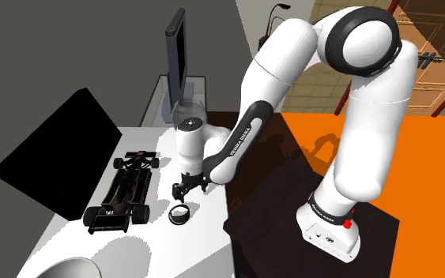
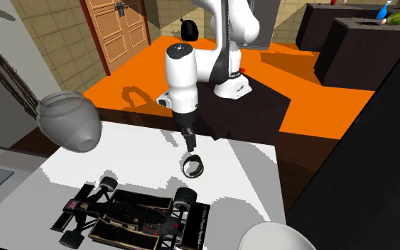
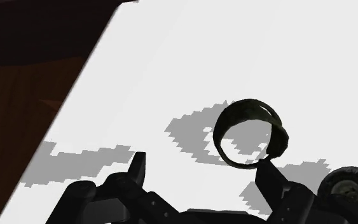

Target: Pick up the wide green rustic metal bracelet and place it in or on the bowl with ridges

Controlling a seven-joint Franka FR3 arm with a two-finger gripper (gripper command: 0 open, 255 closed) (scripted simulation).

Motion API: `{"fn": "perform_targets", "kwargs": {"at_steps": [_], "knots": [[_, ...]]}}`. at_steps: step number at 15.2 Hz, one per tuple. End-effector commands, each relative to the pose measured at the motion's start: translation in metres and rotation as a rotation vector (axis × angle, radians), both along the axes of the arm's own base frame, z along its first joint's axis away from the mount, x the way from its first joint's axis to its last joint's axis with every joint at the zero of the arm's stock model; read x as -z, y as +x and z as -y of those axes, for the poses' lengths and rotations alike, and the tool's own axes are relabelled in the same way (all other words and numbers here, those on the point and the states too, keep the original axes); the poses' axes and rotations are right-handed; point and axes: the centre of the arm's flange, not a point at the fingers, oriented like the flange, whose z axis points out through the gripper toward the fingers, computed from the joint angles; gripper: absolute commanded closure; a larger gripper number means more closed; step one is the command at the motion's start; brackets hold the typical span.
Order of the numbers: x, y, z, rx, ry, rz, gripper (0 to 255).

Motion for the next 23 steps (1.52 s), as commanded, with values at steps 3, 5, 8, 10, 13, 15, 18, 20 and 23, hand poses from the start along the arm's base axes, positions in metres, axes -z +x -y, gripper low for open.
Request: {"fn": "perform_targets", "kwargs": {"at_steps": [3,5,8,10,13,15,18,20,23], "knots": [[0.030,0.005,-0.024,0.020,0.011,-0.011,0],[0.040,0.005,-0.024,0.020,0.011,-0.011,0],[0.056,0.005,-0.025,0.020,0.011,-0.011,0],[0.070,0.004,-0.025,0.020,0.011,-0.011,0],[0.070,0.004,-0.025,0.020,0.011,-0.011,0],[0.070,0.004,-0.025,0.020,0.011,-0.011,0],[0.070,0.004,-0.025,0.020,0.011,-0.011,0],[0.070,0.004,-0.025,0.020,0.011,-0.011,255],[0.070,0.004,-0.025,0.020,0.011,-0.011,255]]}}
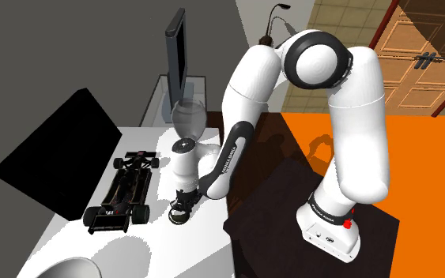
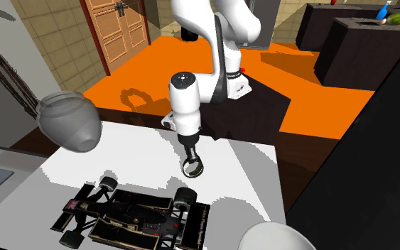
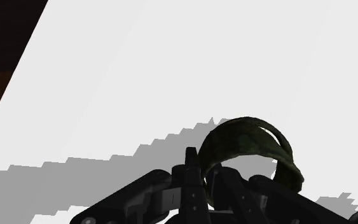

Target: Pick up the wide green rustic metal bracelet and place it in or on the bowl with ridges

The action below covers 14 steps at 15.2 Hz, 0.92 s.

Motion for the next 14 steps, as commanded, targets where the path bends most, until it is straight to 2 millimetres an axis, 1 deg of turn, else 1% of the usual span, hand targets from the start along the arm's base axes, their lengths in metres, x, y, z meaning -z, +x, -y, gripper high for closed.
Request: {"fn": "perform_targets", "kwargs": {"at_steps": [1,5,14], "knots": [[0.000,0.000,0.000,0.000,0.000,0.000,255],[0.000,0.000,0.000,0.000,0.000,0.000,255],[-0.047,0.000,0.000,0.000,0.000,0.000,255]]}}
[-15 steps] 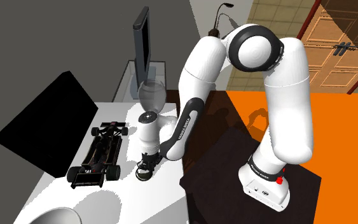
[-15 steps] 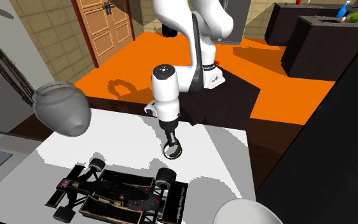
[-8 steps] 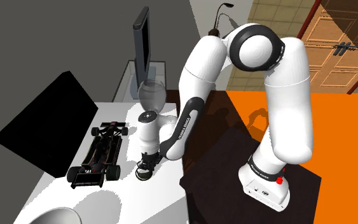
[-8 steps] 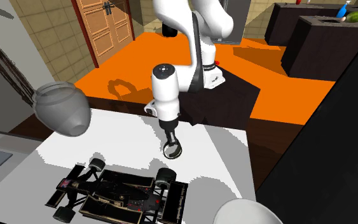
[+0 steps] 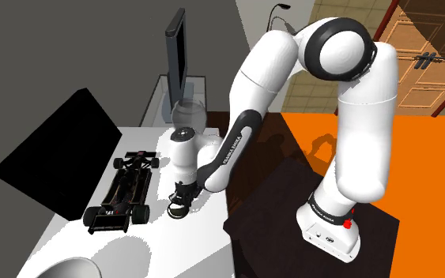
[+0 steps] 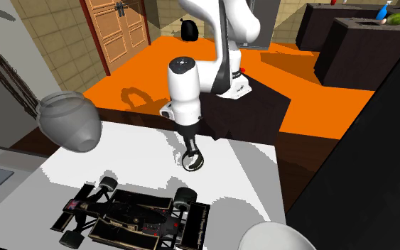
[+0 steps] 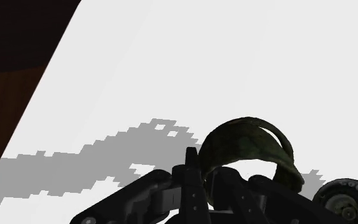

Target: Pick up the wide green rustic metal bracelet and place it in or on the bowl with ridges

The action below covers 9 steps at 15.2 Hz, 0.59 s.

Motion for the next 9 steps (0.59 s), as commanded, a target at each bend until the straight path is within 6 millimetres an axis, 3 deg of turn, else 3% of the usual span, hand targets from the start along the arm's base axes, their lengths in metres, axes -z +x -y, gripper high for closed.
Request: {"fn": "perform_targets", "kwargs": {"at_steps": [1,9], "knots": [[-0.010,0.000,0.000,0.000,0.000,0.000,255],[-0.052,0.000,0.000,0.000,0.000,0.000,255]]}}
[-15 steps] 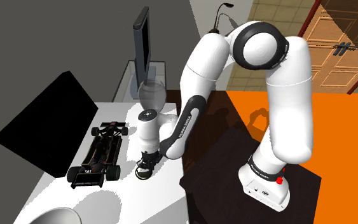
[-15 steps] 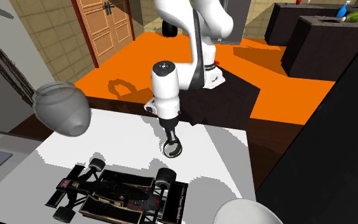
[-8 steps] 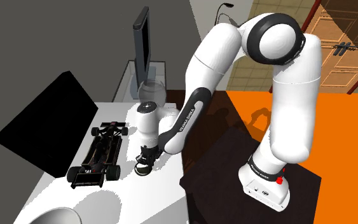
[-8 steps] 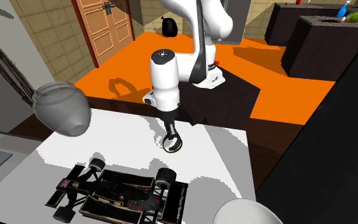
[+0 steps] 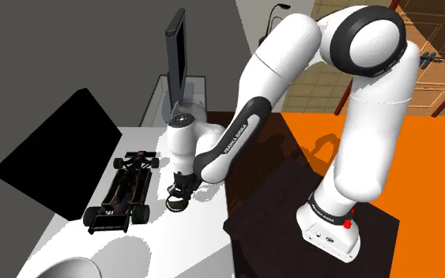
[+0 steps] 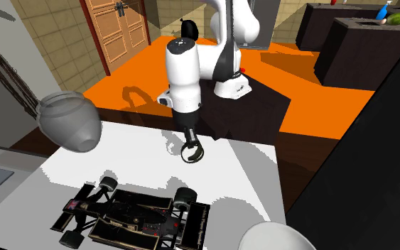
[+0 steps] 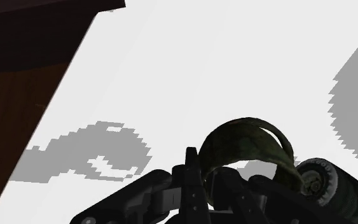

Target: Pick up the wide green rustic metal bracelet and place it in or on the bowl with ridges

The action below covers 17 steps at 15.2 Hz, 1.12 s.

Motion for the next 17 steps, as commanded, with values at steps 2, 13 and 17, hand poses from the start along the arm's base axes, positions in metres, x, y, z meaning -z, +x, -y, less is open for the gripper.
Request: {"fn": "perform_targets", "kwargs": {"at_steps": [2,13,17], "knots": [[-0.015,0.000,0.001,0.000,0.000,0.000,255],[-0.073,0.000,0.001,0.000,0.000,0.000,255],[-0.074,-0.001,-0.039,0.000,0.000,0.000,255]]}}
